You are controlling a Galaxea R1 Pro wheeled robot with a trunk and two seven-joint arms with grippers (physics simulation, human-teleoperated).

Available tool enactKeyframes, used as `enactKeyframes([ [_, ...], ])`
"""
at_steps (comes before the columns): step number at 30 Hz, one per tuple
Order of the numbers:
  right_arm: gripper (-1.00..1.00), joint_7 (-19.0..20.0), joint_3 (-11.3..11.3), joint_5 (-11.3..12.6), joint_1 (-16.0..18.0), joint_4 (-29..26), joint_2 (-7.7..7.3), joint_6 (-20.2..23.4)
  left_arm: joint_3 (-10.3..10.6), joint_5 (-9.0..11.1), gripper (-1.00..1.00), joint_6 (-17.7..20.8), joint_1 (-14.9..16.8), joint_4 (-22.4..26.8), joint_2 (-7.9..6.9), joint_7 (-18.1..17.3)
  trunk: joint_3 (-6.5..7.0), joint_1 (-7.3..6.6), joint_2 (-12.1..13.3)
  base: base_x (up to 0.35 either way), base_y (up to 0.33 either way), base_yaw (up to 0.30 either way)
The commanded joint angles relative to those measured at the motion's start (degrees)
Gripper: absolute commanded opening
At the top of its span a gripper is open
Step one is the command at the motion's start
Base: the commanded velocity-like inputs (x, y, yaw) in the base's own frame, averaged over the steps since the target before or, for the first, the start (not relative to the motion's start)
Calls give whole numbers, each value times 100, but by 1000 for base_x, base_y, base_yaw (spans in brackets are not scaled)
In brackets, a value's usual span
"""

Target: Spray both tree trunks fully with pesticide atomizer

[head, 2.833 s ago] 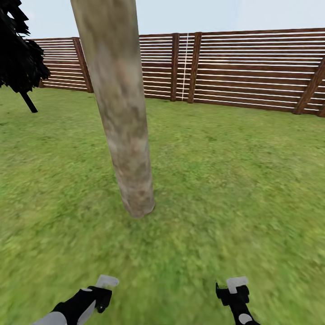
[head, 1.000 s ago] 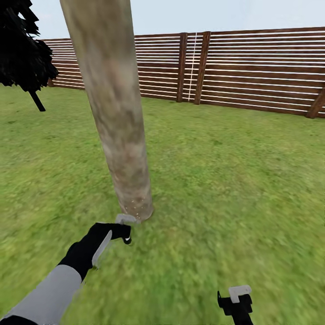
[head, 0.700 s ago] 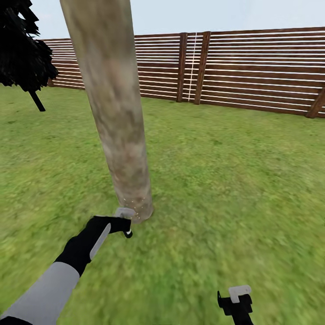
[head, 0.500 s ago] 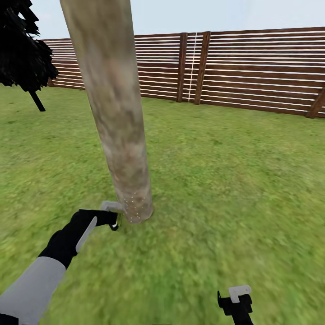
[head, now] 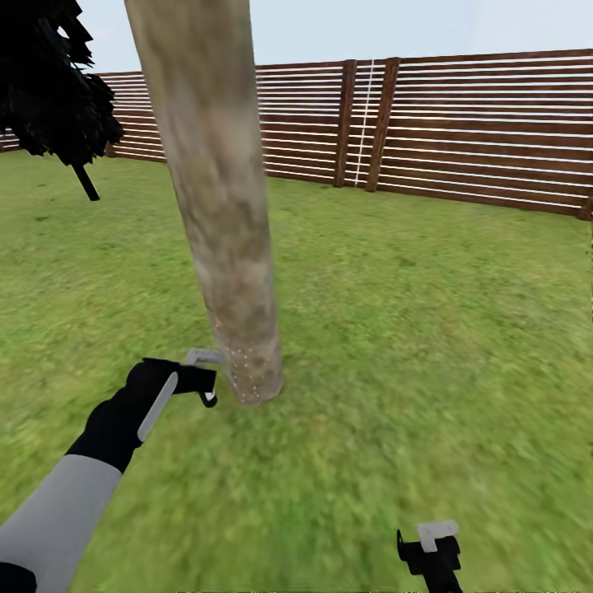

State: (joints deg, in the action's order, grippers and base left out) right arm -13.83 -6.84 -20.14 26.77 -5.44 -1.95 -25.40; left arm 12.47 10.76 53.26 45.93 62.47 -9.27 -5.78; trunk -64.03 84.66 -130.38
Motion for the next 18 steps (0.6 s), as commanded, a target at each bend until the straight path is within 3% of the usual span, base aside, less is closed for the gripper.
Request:
enactKeyframes([
  [1, 100, -11, -46, -60, 4, 8, 2, -18, 10, 8, -100, 25, -2, 64, -3, 8, -5, -2, -2, -145, -250, 0],
  [11, 100, -6, -36, -60, 4, 15, 11, -18, 12, -3, -100, 26, -49, 186, 13, 28, -5, -2, -2, -37, -266, 0],
  [18, 100, -6, -36, -69, 4, 16, 11, -18, 14, -11, -100, 26, -50, 186, 13, 36, -5, -2, -2, 76, -274, 24],
])
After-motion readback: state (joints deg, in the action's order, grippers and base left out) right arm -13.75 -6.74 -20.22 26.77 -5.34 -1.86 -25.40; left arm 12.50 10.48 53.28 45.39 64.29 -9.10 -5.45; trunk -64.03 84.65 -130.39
